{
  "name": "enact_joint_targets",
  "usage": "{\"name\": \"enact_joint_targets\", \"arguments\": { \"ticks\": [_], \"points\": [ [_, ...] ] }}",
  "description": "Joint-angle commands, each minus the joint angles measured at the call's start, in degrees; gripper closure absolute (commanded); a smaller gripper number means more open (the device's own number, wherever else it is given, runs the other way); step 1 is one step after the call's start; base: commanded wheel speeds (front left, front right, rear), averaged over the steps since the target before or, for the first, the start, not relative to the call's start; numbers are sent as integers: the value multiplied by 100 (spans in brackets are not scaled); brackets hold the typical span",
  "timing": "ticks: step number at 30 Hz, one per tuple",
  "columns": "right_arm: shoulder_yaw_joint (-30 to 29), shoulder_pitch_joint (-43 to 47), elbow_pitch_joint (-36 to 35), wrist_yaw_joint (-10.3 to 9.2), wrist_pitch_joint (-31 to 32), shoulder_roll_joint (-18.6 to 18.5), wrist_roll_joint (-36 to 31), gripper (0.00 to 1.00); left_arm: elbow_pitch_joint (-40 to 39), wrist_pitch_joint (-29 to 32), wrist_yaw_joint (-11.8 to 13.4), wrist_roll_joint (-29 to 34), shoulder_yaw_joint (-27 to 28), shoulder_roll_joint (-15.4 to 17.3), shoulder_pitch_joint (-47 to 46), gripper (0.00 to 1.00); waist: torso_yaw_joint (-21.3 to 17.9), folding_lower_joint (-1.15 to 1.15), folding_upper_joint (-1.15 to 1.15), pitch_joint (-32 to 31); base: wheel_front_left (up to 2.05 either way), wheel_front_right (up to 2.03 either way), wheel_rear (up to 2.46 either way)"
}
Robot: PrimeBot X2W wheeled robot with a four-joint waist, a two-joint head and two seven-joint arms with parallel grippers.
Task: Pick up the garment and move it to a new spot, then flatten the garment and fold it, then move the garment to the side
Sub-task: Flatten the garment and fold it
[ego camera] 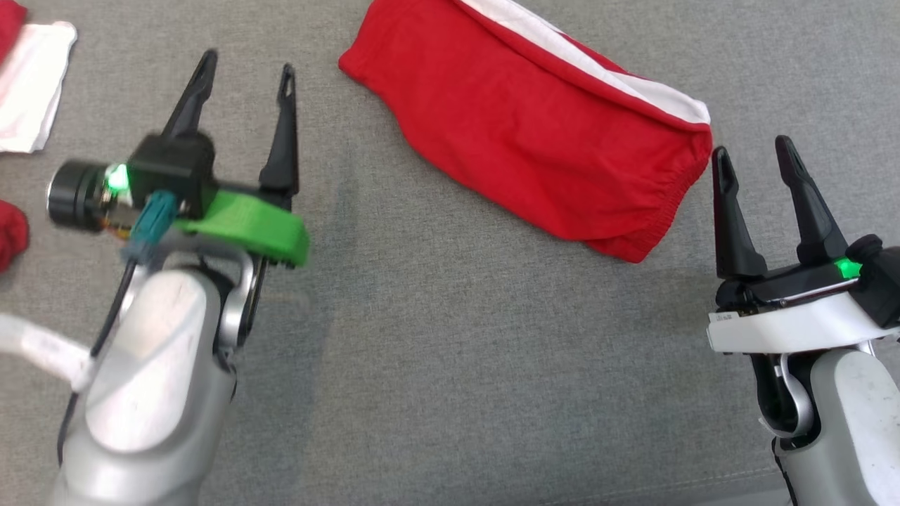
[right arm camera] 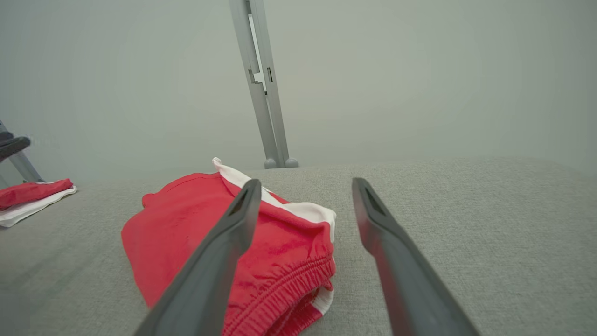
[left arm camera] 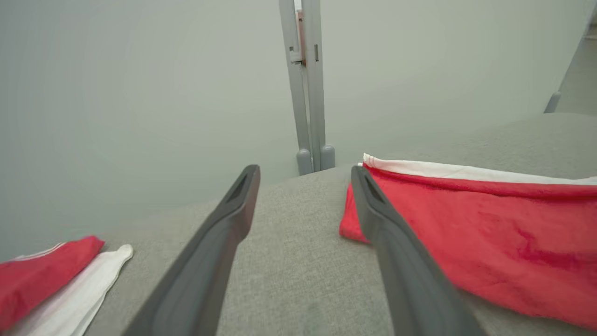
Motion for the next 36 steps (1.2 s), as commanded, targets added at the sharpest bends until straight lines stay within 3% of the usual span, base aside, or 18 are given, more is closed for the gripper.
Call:
{"name": "enact_joint_targets", "arguments": {
  "ticks": [1, 6, 10, 22, 25, 26, 27, 28, 33, 36],
  "points": [
    [23, -109, -34, 1, -10, -9, 27, 0, 151, 199, -162, 8, -105, 15, -372, 0, -134, 0, 0, 223, 0, 0, 0],
    [144, -289, -6, 1, -49, 43, 73, 0, 1194, 1038, -768, -180, -457, -159, -1580, 0, -408, 0, 0, 494, 0, 0, 0],
    [187, -386, 66, 1, -87, 118, 109, 0, 2134, 1474, -996, -324, -703, -192, -2258, 0, -618, 0, 0, 625, 0, 0, 0],
    [265, -439, 287, 1, -129, 248, 220, 0, 4438, 2154, -1124, -477, -1352, 53, -3304, 0, -1026, 0, 0, 758, 0, 0, 0],
    [262, -452, 296, 1, -134, 254, 223, 0, 4817, 2437, -1129, -634, -1538, -38, -3302, 0, -1047, 0, 0, 744, 0, 0, 0],
    [256, -458, 292, 1, -134, 253, 224, 0, 4887, 2517, -1131, -698, -1603, -65, -3305, 23, -1048, 0, 0, 739, 0, 0, 0],
    [254, -464, 284, 1, -135, 251, 224, 0, 4949, 2596, -1132, -781, -1688, -91, -3289, 90, -1048, 0, 0, 734, 0, 0, 0],
    [251, -467, 278, 1, -135, 247, 223, 0, 4973, 2589, -1134, -826, -1722, -85, -3309, 100, -1046, 0, 0, 730, 0, 0, 0],
    [233, -432, 260, 1, -136, 225, 178, 0, 5036, 2178, -1113, -950, -1704, 40, -3379, 100, -986, 0, 0, 675, 0, 0, 0],
    [225, -357, 242, 1, -136, 220, 160, 0, 4988, 1778, -973, -1048, -1593, 72, -3195, 100, -920, 0, 0, 576, 0, 0, 0]
  ]
}}
